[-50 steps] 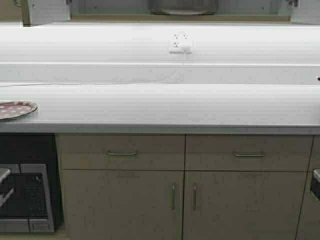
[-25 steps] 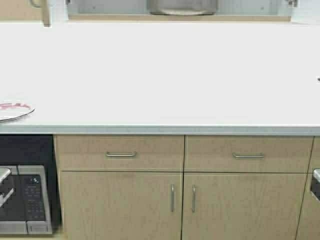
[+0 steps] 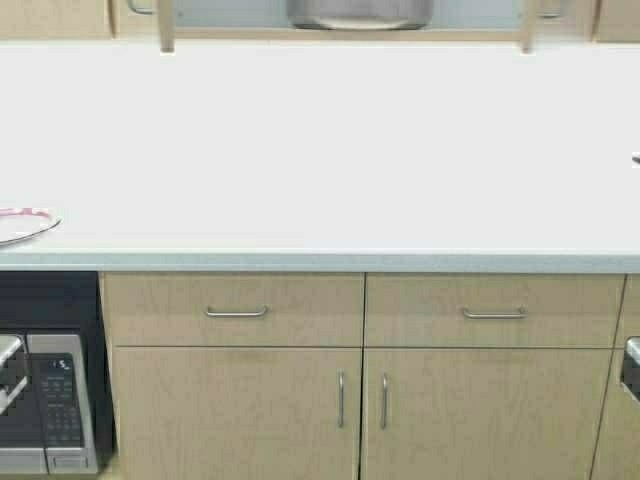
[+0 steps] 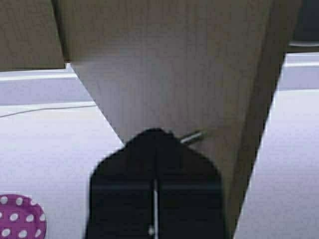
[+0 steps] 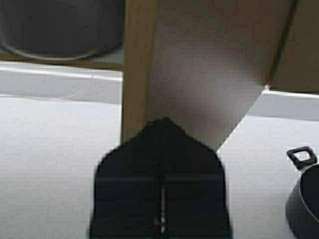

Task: Open the cabinet, put the pot inside, then close it

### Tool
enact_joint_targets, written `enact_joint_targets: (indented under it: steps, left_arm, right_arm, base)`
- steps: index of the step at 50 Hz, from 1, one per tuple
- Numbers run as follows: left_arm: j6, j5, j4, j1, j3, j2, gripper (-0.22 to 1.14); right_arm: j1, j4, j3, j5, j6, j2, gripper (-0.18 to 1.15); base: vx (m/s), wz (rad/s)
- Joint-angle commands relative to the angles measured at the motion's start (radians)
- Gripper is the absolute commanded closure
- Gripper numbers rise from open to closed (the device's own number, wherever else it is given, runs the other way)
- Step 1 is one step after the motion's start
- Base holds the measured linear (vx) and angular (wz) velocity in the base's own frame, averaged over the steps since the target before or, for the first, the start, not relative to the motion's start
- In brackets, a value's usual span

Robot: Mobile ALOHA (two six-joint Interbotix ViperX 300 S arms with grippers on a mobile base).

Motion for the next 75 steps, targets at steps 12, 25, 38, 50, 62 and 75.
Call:
enact_joint_targets:
  steps: [12,25,38,50,62,75]
  left_arm:
    - [0.0,-0.014,0.031,-0.009,0.071,-0.13,0.89]
    - [-0.003,-0.018,0.031,-0.064,-0.055,-0.057,0.89]
    - [-0.006,-0.015,0.031,-0.158,-0.17,0.064,0.89]
    - [0.02,-0.034,0.081,-0.138,0.034,-0.078,0.89]
    - [0.021,-0.071,0.091,-0.129,0.209,-0.175,0.89]
    - [0.006,-0.044,0.081,-0.126,0.219,-0.178,0.89]
  right_arm:
    - [0.104,0.006,0.336,-0.005,0.005,-0.339,0.9]
    - [0.124,0.008,0.436,-0.003,0.005,-0.42,0.9]
    - [0.124,0.008,0.39,-0.008,0.0,-0.376,0.9]
    - [0.133,0.009,0.367,-0.012,0.002,-0.31,0.9]
    - [0.199,0.009,0.362,-0.012,-0.002,-0.313,0.9]
    - [0.256,0.009,0.33,-0.014,0.003,-0.311,0.9]
  base:
    - [0.1,0.0]
    - [0.12,-0.01]
    - [0.09,-0.05]
    - [0.06,-0.09]
    - [0.11,-0.1]
    - [0.11,-0.03]
